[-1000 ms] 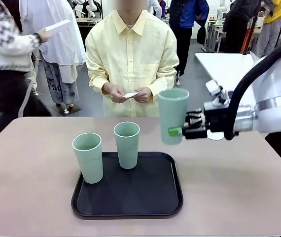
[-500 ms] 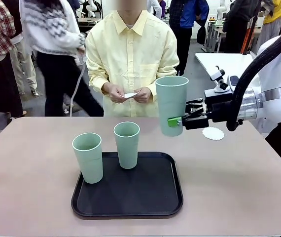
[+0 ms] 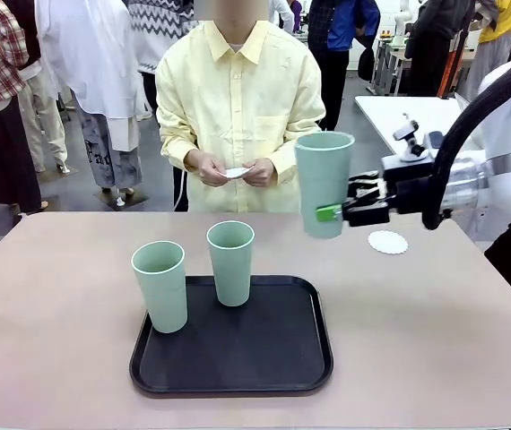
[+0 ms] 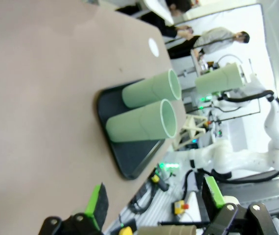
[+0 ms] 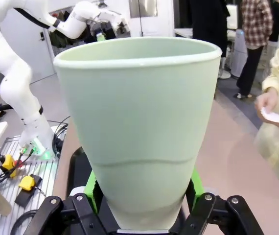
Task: Place coasters on the table and set cups on them.
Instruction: Pick up one Reusable plastic cup and place it on a coaster set by the human, then take one Reusable plastic cup from the Flat Tray and place it on a coaster set by the human.
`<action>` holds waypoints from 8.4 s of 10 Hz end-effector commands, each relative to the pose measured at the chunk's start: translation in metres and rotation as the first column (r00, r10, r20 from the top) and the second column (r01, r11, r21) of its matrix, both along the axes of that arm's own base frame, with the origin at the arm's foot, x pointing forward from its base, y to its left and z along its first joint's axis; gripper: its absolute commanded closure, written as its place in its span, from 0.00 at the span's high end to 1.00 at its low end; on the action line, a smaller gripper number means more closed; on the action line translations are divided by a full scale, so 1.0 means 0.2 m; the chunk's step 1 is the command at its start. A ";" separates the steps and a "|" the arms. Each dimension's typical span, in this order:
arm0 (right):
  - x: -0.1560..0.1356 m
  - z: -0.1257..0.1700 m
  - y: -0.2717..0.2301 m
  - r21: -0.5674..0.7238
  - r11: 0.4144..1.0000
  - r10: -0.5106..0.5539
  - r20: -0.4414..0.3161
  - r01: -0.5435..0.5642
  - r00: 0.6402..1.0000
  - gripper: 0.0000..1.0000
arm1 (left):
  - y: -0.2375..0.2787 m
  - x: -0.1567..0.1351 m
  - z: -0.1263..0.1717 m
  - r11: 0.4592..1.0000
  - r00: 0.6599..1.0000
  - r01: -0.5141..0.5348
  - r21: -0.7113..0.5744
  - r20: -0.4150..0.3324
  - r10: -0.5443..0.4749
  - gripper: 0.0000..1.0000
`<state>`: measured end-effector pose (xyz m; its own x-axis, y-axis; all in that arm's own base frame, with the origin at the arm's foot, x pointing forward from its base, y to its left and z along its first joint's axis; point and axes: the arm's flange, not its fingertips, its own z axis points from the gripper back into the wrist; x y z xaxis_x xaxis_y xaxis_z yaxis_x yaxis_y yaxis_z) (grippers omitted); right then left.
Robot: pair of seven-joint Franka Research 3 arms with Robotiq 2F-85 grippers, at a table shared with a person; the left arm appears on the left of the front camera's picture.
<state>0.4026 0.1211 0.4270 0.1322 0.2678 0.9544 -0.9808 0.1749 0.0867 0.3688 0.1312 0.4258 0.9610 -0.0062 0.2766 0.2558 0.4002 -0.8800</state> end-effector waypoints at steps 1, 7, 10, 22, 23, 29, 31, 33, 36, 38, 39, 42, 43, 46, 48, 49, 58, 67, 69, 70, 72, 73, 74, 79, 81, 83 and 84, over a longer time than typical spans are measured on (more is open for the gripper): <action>0.25 0.01 -0.32 0.029 0.998 -0.052 0.046 0.051 0.998 0.81 | 0.00 0.00 0.01 1.000 1.000 0.004 -0.017 0.019 -0.003 1.00; 0.49 0.07 -1.03 0.051 0.981 -0.193 0.063 0.190 0.979 0.81 | 0.00 0.00 0.01 1.000 1.000 0.004 -0.017 0.019 -0.003 1.00; 0.49 0.07 -1.04 0.054 0.973 -0.228 0.049 0.226 0.972 0.81 | 0.00 0.00 0.01 1.000 1.000 0.004 -0.017 0.019 -0.003 1.00; 0.89 -0.36 -1.20 0.075 0.996 -0.046 0.117 0.038 0.992 0.81 | 0.00 0.00 0.01 1.000 1.000 0.004 -0.017 0.019 -0.003 1.00; 0.93 -0.42 -1.20 0.090 0.996 -0.035 0.098 0.026 0.995 0.81 | 0.00 0.00 0.01 1.000 1.000 0.004 -0.017 0.019 -0.003 1.00; 1.05 -0.72 -1.16 0.072 0.997 0.005 0.017 -0.006 1.000 0.81 | 0.00 0.00 0.01 1.000 1.000 0.004 -0.017 0.019 -0.003 1.00; 1.07 -0.79 -1.14 0.054 0.999 0.008 0.006 -0.008 1.000 0.81 | 0.00 0.00 0.01 1.000 1.000 0.004 -0.017 0.019 -0.003 1.00; 1.09 -0.86 -1.12 0.056 0.998 0.020 -0.004 -0.020 1.000 0.81 | 0.00 0.00 0.01 1.000 1.000 0.004 -0.017 0.019 -0.003 1.00; 1.12 -0.96 -1.10 0.052 0.998 0.033 -0.031 -0.032 0.999 0.81 | 0.00 0.00 0.01 1.000 1.000 0.004 -0.017 0.019 -0.003 1.00; 1.12 -0.98 -1.09 0.065 0.997 0.049 -0.038 -0.046 0.998 0.81 | 0.00 0.00 0.01 1.000 1.000 0.004 -0.017 0.019 -0.003 1.00; 1.12 -0.98 -1.08 0.070 0.996 0.053 -0.036 -0.050 0.998 0.81 | 0.00 0.00 0.01 1.000 1.000 0.004 -0.017 0.019 -0.003 1.00; 1.12 -0.98 -1.08 0.067 0.996 0.059 -0.035 -0.056 0.998 0.81 | 0.00 0.00 0.01 1.000 1.000 0.004 -0.017 0.019 -0.003 1.00; 1.12 -0.98 -1.08 0.059 0.997 0.055 -0.042 -0.053 0.998 1.00 | 0.00 0.00 0.01 1.000 1.000 0.004 -0.017 0.019 -0.003 1.00; 1.12 -0.98 -1.07 0.050 0.998 0.050 -0.049 -0.048 0.998 1.00 | 0.00 0.00 0.01 1.000 1.000 0.004 -0.017 0.019 -0.003 1.00; 1.12 -0.98 -1.08 0.034 0.999 0.041 -0.047 -0.039 0.998 1.00 | 0.00 0.00 0.01 1.000 1.000 0.004 -0.017 0.019 -0.003 1.00; 1.11 -0.97 -1.08 0.003 1.000 0.027 -0.044 -0.027 0.999 1.00 | 0.00 0.00 0.01 1.000 1.000 0.004 -0.017 0.019 -0.003 1.00; 1.05 -0.88 -1.19 -0.280 0.959 -0.083 -0.142 0.040 0.986 1.00 | 0.00 0.00 0.01 1.000 1.000 0.004 -0.017 0.019 -0.003 1.00; 0.41 0.06 -1.02 -0.606 0.735 -0.535 -0.244 0.304 0.809 1.00 | 0.00 0.00 0.01 1.000 1.000 0.004 -0.017 0.019 -0.003 1.00; 0.30 0.22 -0.86 -0.666 0.654 -0.615 -0.191 0.359 0.765 1.00 | 0.00 0.00 0.01 1.000 1.000 0.004 -0.017 0.019 -0.003 1.00; 0.25 0.28 -0.79 -0.689 0.618 -0.651 -0.179 0.378 0.738 1.00 | 0.00 0.00 0.01 1.000 1.000 0.004 -0.017 0.019 -0.003 1.00; 0.14 0.34 -0.69 -0.774 0.489 -0.708 -0.083 0.402 0.701 1.00 | 0.00 0.00 0.01 1.000 1.000 0.004 -0.017 0.019 -0.003 1.00; 0.11 0.35 -0.64 -0.815 0.416 -0.734 -0.039 0.404 0.678 1.00 | 0.00 0.00 0.01 1.000 1.000 0.004 -0.017 0.019 -0.003 1.00; 0.09 0.36 -0.61 -0.837 0.364 -0.751 -0.005 0.408 0.660 1.00 | 0.00 0.00 0.01 1.000 1.000 0.004 -0.017 0.019 -0.003 1.00; 0.11 0.38 -0.63 -0.824 0.385 -0.734 -0.002 0.415 0.679 1.00 | 0.00 0.00 0.01 1.000 1.000 0.004 -0.017 0.019 -0.003 1.00; 0.11 0.38 -0.63 -0.824 0.385 -0.734 -0.002 0.415 0.679 1.00 | 0.00 0.00 0.01 1.000 1.000 0.004 -0.017 0.019 -0.003 1.00; 0.11 0.38 -0.63 -0.824 0.385 -0.734 -0.002 0.415 0.679 1.00 | 0.00 0.00 0.01 1.000 1.000 0.004 -0.017 0.019 -0.003 1.00; 0.11 0.38 -0.63 -0.824 0.385 -0.734 -0.002 0.415 0.679 1.00 | 0.00 0.00 0.01 1.000 1.000 0.004 -0.017 0.019 -0.003 1.00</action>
<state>0.4240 -0.0064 0.5019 0.7790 0.5391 0.3202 -0.5454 0.8345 -0.0780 0.3691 0.1306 0.4259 0.9612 -0.0083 0.2759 0.2559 0.4007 -0.8797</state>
